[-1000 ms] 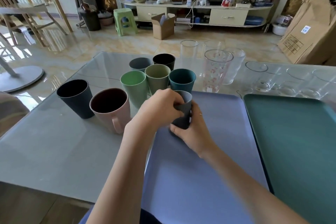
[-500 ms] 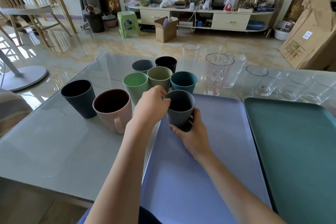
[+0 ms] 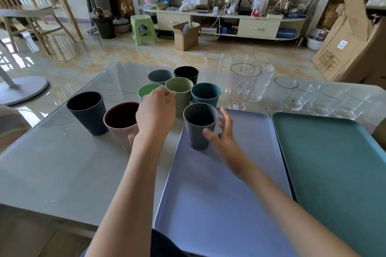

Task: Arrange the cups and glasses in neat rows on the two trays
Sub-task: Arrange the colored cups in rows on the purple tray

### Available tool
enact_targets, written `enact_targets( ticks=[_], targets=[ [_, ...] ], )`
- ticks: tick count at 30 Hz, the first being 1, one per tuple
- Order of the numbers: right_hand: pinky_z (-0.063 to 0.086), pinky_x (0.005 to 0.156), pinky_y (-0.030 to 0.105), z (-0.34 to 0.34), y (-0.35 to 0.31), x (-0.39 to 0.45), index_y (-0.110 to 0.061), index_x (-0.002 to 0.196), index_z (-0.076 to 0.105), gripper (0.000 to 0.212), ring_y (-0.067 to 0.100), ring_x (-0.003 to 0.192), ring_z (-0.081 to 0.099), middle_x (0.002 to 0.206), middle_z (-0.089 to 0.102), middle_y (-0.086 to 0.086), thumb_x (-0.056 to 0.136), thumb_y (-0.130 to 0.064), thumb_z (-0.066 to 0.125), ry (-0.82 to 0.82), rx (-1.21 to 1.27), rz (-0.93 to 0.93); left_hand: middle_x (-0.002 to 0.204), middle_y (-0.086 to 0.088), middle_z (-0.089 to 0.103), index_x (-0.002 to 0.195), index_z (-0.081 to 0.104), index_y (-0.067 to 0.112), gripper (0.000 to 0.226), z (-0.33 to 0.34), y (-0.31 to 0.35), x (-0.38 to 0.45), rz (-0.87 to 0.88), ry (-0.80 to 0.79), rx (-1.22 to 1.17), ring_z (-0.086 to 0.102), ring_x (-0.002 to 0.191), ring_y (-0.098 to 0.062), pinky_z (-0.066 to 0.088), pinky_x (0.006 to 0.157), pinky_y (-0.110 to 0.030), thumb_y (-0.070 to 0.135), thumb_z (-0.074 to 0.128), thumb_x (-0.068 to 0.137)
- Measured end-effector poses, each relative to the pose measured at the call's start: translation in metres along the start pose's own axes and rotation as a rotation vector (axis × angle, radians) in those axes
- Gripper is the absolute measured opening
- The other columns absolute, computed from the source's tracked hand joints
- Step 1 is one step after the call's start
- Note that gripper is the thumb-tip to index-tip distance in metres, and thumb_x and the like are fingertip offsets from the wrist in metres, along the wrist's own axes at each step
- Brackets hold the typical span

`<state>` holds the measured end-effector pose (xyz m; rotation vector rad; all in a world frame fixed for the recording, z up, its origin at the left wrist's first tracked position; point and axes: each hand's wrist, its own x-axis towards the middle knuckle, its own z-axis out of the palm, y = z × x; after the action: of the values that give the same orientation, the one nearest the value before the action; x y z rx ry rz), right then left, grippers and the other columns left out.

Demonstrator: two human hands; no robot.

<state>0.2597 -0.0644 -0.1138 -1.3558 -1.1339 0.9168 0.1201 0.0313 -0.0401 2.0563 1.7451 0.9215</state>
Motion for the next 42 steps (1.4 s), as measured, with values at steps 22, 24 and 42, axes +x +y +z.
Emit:
enact_targets(
  ticks=[22,24,42],
  targets=[
    [0.026,0.1,0.041,0.069,-0.088,0.136,-0.015,0.086,0.058,0.018,0.029,0.11,0.048,0.104,0.064,0.008,0.091,-0.008,0.042,0.054,-1.466,-0.323,0.093,-0.012,0.069,0.093,0.06,0.01,0.016,0.009,-0.022,0.034,0.251,0.083,0.344,0.061,0.095,-0.033,0.03,0.109,-0.037,0.003,0.049,0.085],
    [0.027,0.097,0.041,0.064,-0.088,0.136,-0.015,0.092,0.065,0.024,0.029,0.106,0.051,0.096,0.065,0.005,0.091,-0.009,0.042,0.145,-1.363,-0.344,0.096,-0.012,0.069,0.093,0.061,0.009,0.017,-0.001,-0.018,0.033,0.305,0.133,0.315,0.06,0.098,-0.033,0.03,0.108,-0.038,0.003,0.048,0.085],
    [0.031,0.087,0.04,0.009,-0.143,-0.027,-0.024,0.104,0.06,0.016,0.027,0.099,0.053,0.099,0.065,-0.002,0.094,-0.025,0.048,0.153,-0.882,-0.547,0.107,-0.007,0.07,0.115,0.066,0.016,0.031,-0.122,0.023,-0.074,0.471,0.109,0.042,0.059,0.088,-0.022,0.042,0.076,-0.029,0.021,0.062,0.084]
  ],
)
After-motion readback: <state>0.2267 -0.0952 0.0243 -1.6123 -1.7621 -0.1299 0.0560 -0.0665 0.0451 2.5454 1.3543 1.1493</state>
